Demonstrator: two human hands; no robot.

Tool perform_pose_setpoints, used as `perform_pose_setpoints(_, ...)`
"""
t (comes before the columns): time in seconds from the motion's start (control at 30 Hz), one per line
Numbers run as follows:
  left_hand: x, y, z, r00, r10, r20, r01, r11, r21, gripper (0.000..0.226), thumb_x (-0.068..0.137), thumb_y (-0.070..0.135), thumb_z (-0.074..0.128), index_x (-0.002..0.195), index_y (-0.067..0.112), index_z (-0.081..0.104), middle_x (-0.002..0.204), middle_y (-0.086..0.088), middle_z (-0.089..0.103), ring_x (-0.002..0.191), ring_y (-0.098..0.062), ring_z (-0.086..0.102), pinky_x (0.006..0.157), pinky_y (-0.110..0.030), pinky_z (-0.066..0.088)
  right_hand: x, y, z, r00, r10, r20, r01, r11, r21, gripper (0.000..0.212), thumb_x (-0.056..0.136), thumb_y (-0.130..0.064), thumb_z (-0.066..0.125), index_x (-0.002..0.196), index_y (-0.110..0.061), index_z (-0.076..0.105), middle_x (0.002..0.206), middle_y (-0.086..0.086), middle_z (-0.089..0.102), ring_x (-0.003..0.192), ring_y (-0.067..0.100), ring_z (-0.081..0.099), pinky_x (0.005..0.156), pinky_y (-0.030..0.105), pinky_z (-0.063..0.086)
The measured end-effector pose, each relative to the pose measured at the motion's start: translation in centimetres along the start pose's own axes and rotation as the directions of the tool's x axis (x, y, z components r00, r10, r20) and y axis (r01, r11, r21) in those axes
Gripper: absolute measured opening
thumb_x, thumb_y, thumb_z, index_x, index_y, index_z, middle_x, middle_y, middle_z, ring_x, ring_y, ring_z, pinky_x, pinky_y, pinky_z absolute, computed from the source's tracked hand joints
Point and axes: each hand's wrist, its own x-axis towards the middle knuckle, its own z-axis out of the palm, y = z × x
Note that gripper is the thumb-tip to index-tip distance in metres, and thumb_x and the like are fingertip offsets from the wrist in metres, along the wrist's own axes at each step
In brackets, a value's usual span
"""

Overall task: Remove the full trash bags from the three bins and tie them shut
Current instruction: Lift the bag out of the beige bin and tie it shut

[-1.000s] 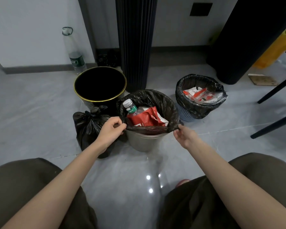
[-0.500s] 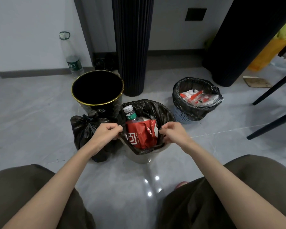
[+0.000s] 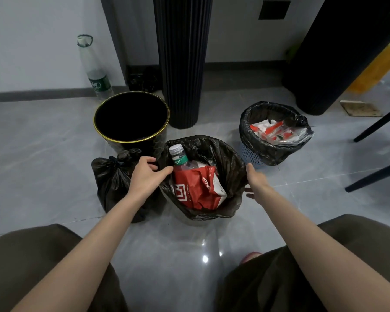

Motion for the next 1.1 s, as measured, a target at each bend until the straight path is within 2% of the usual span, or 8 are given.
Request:
perform_pose_setpoints(0.17, 0.7, -0.6, 0.1, 1.000, 0.000, -0.001, 0.000, 0.998, -0.069, 0.031, 0.088, 0.021, 0.061, 0.117, 0.011, 0.059, 0.104, -0.005, 0.066, 0.098, -0.019, 0.062, 0.090, -0.035, 0.051, 0.3, -0.3, -0.4, 0.998, -0.048, -0.034, 0.055, 0.959, 0.279, 0.035, 0.091, -0.015, 0.059, 0.109, 0.014, 0.059, 0.122, 0.031, 0.058, 0.077, 0.021, 0.048, 0.080, 0.045, 0.054)
perform_pose_setpoints(0.3, 0.4, 0.2, 0.1, 0.993, 0.086, -0.082, -0.096, 0.988, -0.125, 0.017, 0.094, 0.023, 0.054, 0.100, 0.013, 0.065, 0.080, 0.005, 0.062, 0.083, -0.012, 0.058, 0.074, -0.021, 0.046, 0.4, -0.3, -0.5, 0.981, -0.055, -0.186, 0.100, 0.965, 0.241, 0.016, 0.086, -0.022, 0.067, 0.085, -0.006, 0.071, 0.094, 0.013, 0.068, 0.084, 0.021, 0.059, 0.083, 0.035, 0.053)
perform_pose_setpoints(0.4, 0.2, 0.6, -0.3, 0.979, 0.140, -0.146, -0.160, 0.979, -0.130, 0.016, 0.094, 0.024, 0.053, 0.097, 0.014, 0.065, 0.078, 0.007, 0.059, 0.080, -0.009, 0.054, 0.070, -0.019, 0.041, 0.1, -1.6, -0.3, 0.942, -0.207, -0.263, 0.270, 0.934, 0.233, 0.029, 0.088, -0.024, 0.060, 0.063, -0.008, 0.061, 0.064, 0.004, 0.050, 0.066, 0.014, 0.044, 0.061, 0.027, 0.041)
perform_pose_setpoints(0.5, 0.0, 0.8, -0.8, 0.969, 0.162, -0.185, -0.189, 0.972, -0.138, 0.018, 0.095, 0.023, 0.053, 0.103, 0.013, 0.065, 0.085, 0.006, 0.060, 0.086, -0.010, 0.055, 0.078, -0.023, 0.040, -1.8, -3.3, -0.2, 0.867, -0.445, -0.226, 0.482, 0.863, 0.150, 0.032, 0.089, -0.020, 0.057, 0.057, -0.015, 0.057, 0.059, -0.007, 0.049, 0.063, 0.006, 0.043, 0.064, 0.024, 0.038)
perform_pose_setpoints(0.63, -0.3, 0.8, -1.2, 0.962, 0.179, -0.206, -0.214, 0.963, -0.162, 0.022, 0.095, 0.019, 0.052, 0.111, 0.010, 0.065, 0.094, 0.003, 0.062, 0.092, -0.011, 0.056, 0.082, -0.022, 0.041, -4.9, -4.0, -0.4, 0.721, -0.692, 0.018, 0.688, 0.714, -0.132, 0.018, 0.095, -0.019, 0.051, 0.091, -0.012, 0.067, 0.088, -0.004, 0.064, 0.083, 0.006, 0.056, 0.077, 0.019, 0.041)
perform_pose_setpoints(0.83, -0.6, 1.0, -1.6, 0.959, 0.178, -0.222, -0.218, 0.960, -0.173, 0.024, 0.096, 0.019, 0.050, 0.114, 0.011, 0.063, 0.093, 0.004, 0.060, 0.092, -0.012, 0.055, 0.081, -0.022, 0.040, -6.9, -3.8, -1.4, 0.733, -0.585, 0.348, 0.677, 0.582, -0.450, 0.018, 0.092, -0.023, 0.046, 0.085, -0.015, 0.060, 0.085, 0.003, 0.065, 0.086, 0.023, 0.060, 0.078, 0.036, 0.045)
perform_pose_setpoints(0.93, -0.7, 1.0, -1.5, 0.962, 0.175, -0.211, -0.214, 0.960, -0.178, 0.023, 0.096, 0.019, 0.049, 0.114, 0.010, 0.062, 0.086, 0.007, 0.058, 0.082, -0.007, 0.054, 0.073, -0.017, 0.039, -7.3, -4.4, -0.8, 0.739, -0.608, 0.290, 0.622, 0.451, -0.640, 0.018, 0.089, -0.035, 0.046, 0.087, -0.021, 0.057, 0.088, -0.001, 0.062, 0.086, 0.025, 0.058, 0.075, 0.037, 0.046)
perform_pose_setpoints(1.1, -0.4, 1.2, -1.4, 0.960, 0.171, -0.221, -0.213, 0.960, -0.184, 0.021, 0.096, 0.019, 0.049, 0.111, 0.012, 0.062, 0.080, 0.011, 0.055, 0.075, 0.000, 0.051, 0.068, -0.010, 0.038, -5.7, -6.9, 1.5, 0.764, -0.630, 0.140, 0.618, 0.652, -0.439, 0.050, 0.089, -0.060, 0.042, 0.111, -0.018, 0.059, 0.114, 0.001, 0.065, 0.109, 0.022, 0.058, 0.091, 0.038, 0.045)
